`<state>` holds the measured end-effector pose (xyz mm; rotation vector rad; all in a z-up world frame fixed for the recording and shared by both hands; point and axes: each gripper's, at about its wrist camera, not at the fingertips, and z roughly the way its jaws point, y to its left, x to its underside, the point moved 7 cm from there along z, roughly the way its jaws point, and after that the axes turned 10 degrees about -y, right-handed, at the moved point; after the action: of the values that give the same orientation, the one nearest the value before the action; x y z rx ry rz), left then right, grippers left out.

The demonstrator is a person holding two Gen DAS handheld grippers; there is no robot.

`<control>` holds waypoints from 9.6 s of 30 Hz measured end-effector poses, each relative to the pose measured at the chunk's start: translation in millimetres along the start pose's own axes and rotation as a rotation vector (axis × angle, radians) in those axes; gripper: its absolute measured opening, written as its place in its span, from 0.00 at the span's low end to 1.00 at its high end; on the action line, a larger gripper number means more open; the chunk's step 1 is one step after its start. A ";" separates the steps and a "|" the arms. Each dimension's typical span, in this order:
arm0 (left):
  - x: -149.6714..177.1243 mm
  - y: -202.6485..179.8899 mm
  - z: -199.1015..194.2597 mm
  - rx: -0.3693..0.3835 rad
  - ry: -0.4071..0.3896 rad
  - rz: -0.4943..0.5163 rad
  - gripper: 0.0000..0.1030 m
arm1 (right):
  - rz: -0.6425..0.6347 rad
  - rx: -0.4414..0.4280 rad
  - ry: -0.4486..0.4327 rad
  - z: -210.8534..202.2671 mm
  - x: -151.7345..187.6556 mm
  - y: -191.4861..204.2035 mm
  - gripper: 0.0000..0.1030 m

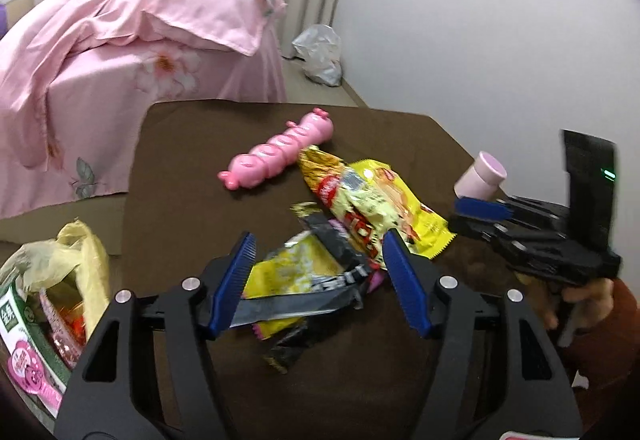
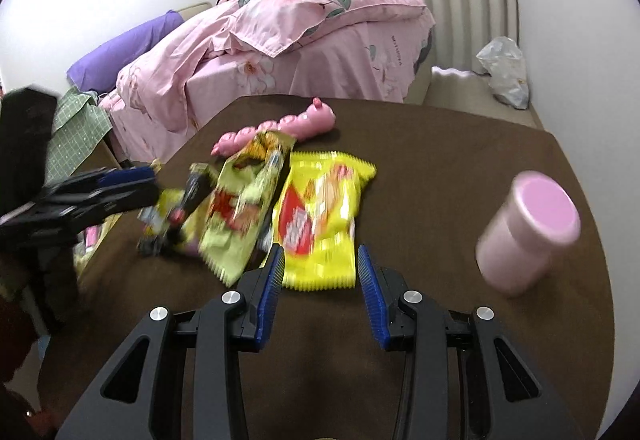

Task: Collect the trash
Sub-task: 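Move both tools back to the remaining wrappers on the table, then grasp the black-and-silver wrapper with the left tool while the right tool grasps a yellow snack bag, then carry the black wrapper and yellow snack bag toward the yellow trash bag, then lower both tools over the yellow trash bag and open them, then move both open tools back to the remaining wrappers on the table, then grasp the yellow-and-pink chip bag with the left tool while the right tool grasps the red-and-yellow snack stick, then carry the chip bag and snack stick over the yellow trash bag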

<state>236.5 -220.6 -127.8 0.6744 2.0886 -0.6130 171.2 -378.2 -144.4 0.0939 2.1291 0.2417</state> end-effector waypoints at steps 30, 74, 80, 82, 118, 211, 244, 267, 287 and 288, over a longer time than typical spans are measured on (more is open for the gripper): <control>24.2 -26.0 -14.1 0.131 0.098 0.040 0.58 | 0.118 0.026 0.007 -45.5 42.9 -24.5 0.16; 45.6 -86.0 -58.3 -0.047 0.081 0.059 0.17 | 0.097 0.054 -0.156 -139.1 35.6 -24.8 0.16; 32.2 -66.9 -98.0 -0.076 0.005 0.028 0.17 | 0.022 0.031 -0.187 -148.1 17.4 5.9 0.16; 28.4 -57.8 -111.0 -0.087 -0.020 0.016 0.17 | -0.007 0.023 -0.194 -148.5 10.3 18.6 0.16; 47.3 200.2 -230.2 -0.396 -0.266 -0.397 0.17 | -0.352 -0.290 -0.077 11.1 -68.3 265.8 0.16; 65.7 13.5 -46.6 -0.058 0.118 -0.165 0.55 | -0.171 -0.048 0.124 63.5 -24.3 51.9 0.18; 14.4 -29.1 -71.7 -0.075 -0.020 -0.065 0.09 | -0.067 -0.029 -0.065 -69.0 -5.3 37.1 0.09; 13.3 99.7 -256.9 -0.383 -0.289 -0.247 0.09 | -0.315 -0.264 -0.196 -97.4 -80.6 214.8 0.09; 92.8 214.3 -209.4 -0.496 -0.094 -0.446 0.09 | -0.329 -0.515 0.095 47.0 -50.4 330.9 0.08; 96.9 218.6 -200.1 -0.494 -0.068 -0.447 0.09 | -0.343 -0.508 0.132 65.8 -40.9 336.0 0.09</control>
<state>217.0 90.3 -141.5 -0.0953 2.2174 -0.3233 239.4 -47.5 -74.7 -0.5915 2.1067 0.5854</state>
